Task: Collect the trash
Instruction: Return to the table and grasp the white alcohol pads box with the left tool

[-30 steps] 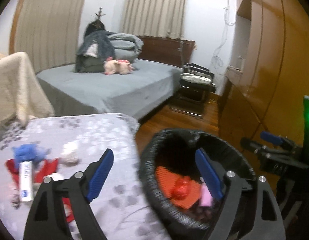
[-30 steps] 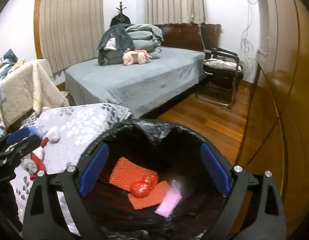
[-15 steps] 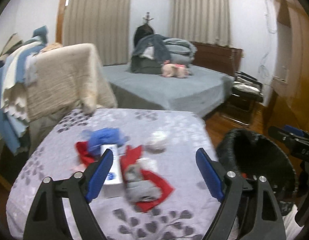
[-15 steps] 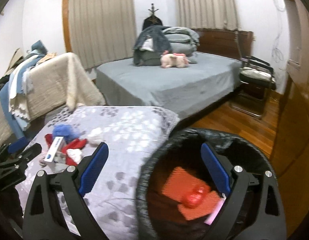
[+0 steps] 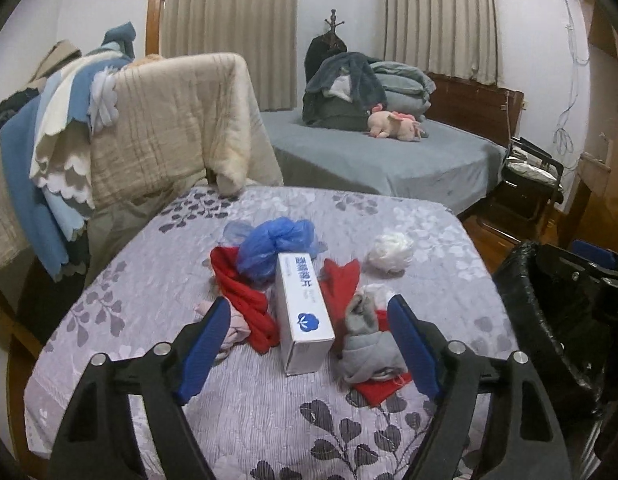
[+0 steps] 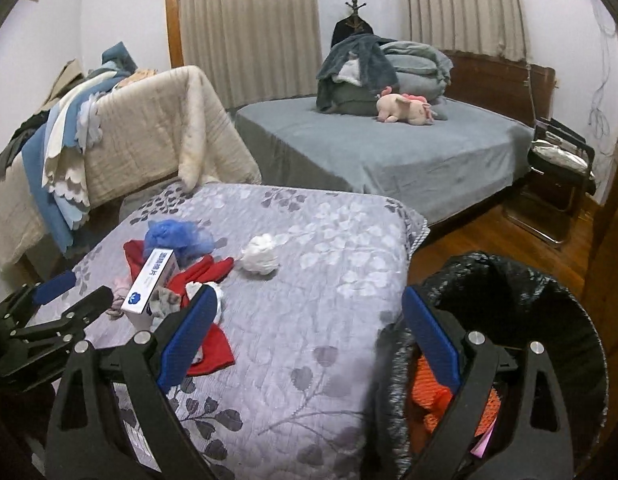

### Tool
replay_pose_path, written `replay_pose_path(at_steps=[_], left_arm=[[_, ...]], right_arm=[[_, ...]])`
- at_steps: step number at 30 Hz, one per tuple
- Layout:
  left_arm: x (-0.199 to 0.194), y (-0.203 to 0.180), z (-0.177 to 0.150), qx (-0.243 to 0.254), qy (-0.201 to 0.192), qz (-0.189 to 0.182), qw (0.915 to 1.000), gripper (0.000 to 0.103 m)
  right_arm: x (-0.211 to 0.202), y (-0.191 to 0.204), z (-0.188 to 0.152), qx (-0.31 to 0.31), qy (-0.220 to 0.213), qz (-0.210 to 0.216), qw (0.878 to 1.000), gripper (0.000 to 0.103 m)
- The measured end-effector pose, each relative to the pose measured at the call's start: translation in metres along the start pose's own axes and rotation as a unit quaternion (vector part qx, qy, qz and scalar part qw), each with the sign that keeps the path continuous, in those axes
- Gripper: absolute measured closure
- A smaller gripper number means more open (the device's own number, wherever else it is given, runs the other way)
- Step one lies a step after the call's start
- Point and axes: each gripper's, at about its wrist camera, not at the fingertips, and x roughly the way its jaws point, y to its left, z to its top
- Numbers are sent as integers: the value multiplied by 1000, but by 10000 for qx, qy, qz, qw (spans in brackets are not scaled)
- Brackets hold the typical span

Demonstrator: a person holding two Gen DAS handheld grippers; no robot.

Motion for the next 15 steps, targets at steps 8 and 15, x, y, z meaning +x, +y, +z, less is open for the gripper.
replay_pose_path(at_steps=[8, 15], left_arm=[[35, 0, -8, 17, 276, 58, 9996, 37], [62, 3, -13, -13, 449, 177, 9988, 47]], right_arm=[[21, 4, -6, -43, 193, -5, 9998, 18], [38, 9, -9, -88, 323, 32, 9994, 20]])
